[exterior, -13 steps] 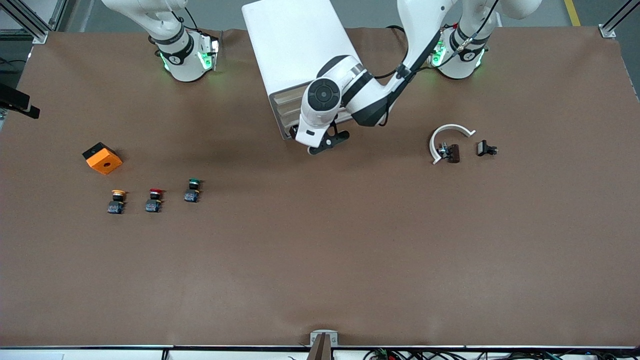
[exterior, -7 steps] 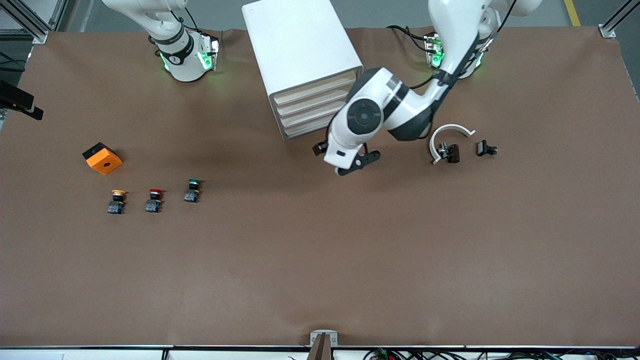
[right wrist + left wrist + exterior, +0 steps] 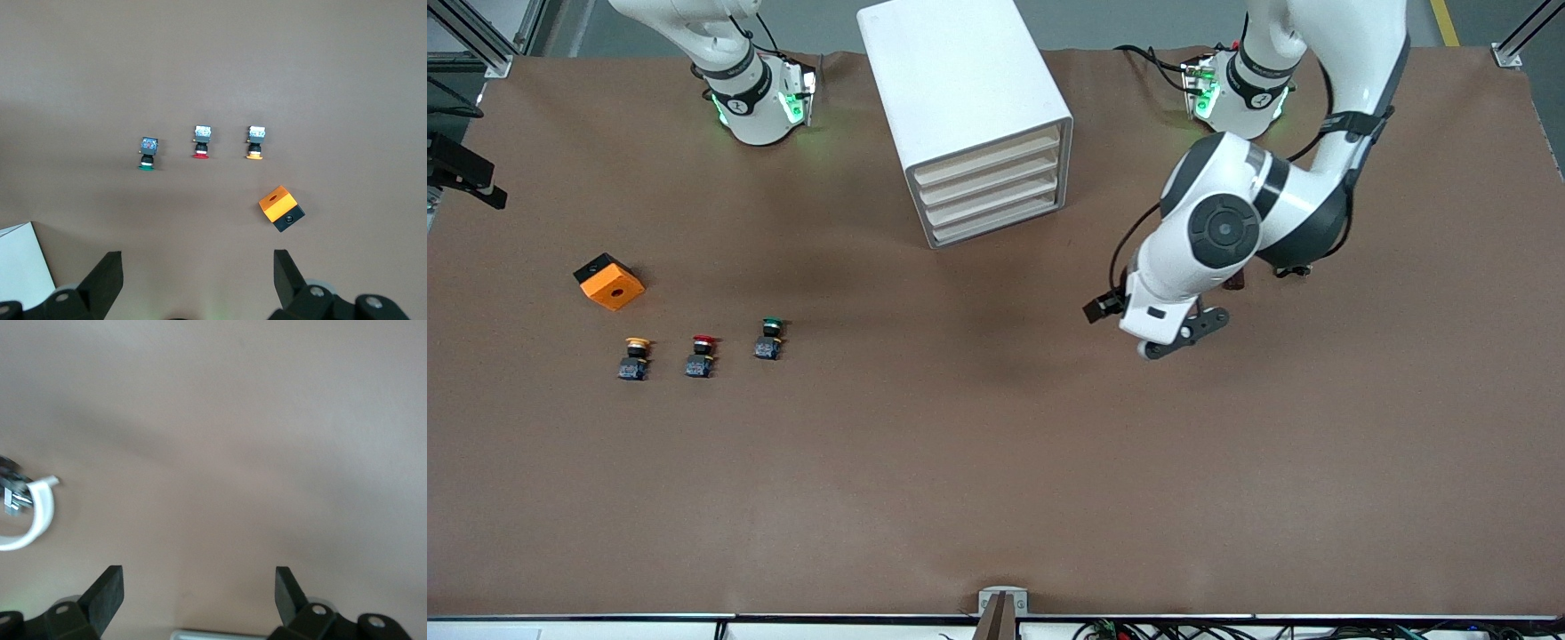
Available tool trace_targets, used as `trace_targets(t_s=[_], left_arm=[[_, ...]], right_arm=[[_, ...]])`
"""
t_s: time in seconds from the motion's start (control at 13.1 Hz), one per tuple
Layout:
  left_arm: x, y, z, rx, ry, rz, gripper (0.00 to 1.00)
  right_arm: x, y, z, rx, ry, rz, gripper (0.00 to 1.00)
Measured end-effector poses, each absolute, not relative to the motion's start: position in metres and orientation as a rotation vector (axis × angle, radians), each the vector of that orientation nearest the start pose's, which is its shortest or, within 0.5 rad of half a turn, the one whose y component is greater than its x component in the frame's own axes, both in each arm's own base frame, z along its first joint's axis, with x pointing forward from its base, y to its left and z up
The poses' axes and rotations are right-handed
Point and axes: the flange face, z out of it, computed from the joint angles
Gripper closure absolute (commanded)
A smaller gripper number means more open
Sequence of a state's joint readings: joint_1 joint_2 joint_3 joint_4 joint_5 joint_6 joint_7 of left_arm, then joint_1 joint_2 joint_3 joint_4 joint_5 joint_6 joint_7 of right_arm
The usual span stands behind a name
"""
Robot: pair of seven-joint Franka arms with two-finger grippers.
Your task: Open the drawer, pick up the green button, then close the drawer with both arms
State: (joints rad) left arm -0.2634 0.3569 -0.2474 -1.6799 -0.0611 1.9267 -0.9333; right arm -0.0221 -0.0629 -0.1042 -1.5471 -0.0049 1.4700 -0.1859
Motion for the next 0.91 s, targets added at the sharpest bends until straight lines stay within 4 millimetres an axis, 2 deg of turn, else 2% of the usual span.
trace_targets(t_s=[0.23, 0.46, 0.61, 0.69, 0.91], left_arm=[[0.589, -0.236, 0.415, -3.115, -0.681, 0.220, 0.00], [0.602, -0.144, 0.450, -3.154, -0.509, 0.209, 0.00], [0.598, -0.086, 0.482, -3.179, -0.379, 0.180, 0.00], [0.594, -0.064, 0.496, -3.185, -0.330, 0.166, 0.00], [0.577, -0.011, 0.522, -3.194, -0.208, 0.113, 0.00]], right_arm=[[0.509, -0.073, 0.654, -3.135, -0.081, -0.012, 0.00], [0.497, -0.075, 0.654, -3.133, -0.072, -0.026, 0.00], [0.496, -0.077, 0.654, -3.133, -0.029, -0.027, 0.00], [0.496, -0.077, 0.654, -3.133, -0.016, -0.026, 0.00], [0.497, -0.070, 0.654, -3.135, -0.025, -0.025, 0.00]])
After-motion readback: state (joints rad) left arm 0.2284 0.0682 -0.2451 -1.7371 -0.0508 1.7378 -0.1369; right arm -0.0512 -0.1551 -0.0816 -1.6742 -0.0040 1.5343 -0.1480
